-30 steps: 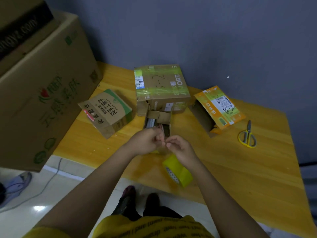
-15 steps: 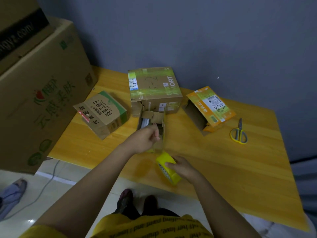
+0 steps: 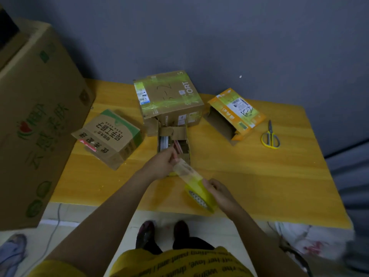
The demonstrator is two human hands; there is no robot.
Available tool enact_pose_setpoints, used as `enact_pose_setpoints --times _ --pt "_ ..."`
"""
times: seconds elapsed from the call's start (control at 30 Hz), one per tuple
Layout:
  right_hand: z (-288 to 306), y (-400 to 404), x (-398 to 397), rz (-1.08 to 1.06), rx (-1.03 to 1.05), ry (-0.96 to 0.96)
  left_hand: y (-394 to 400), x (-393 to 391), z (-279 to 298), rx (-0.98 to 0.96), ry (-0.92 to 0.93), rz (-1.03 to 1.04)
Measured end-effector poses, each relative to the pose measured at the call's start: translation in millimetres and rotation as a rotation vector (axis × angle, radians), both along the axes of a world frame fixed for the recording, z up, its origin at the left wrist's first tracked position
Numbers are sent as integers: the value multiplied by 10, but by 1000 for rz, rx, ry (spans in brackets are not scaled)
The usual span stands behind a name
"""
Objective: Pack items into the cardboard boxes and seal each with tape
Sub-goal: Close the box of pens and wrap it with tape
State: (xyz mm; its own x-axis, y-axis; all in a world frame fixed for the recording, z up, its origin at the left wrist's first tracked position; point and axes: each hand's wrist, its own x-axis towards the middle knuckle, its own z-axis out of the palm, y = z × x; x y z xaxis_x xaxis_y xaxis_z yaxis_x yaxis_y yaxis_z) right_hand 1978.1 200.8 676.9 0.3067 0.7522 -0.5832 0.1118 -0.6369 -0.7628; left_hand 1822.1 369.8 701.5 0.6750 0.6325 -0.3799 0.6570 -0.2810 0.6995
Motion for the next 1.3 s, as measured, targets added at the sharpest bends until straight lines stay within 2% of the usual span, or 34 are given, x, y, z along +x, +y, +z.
enact_pose_setpoints --times 0.27,0.5,0.7,1.03,1.3 --pt "-115 -63 -444 -274 94 30 208 -51 -74 69 49 -167" --pt "-179 15 -894 -451 80 -135 464 -17 -140 121 85 -353" --pt "-233 195 -1085 -581 14 -227 669 90 -174 135 88 -410" --pt "-245 496 -1062 -582 -203 -366 803 285 -286 138 100 -341" --pt "-196 553 -962 -483 -314 -366 851 329 -401 179 135 -394"
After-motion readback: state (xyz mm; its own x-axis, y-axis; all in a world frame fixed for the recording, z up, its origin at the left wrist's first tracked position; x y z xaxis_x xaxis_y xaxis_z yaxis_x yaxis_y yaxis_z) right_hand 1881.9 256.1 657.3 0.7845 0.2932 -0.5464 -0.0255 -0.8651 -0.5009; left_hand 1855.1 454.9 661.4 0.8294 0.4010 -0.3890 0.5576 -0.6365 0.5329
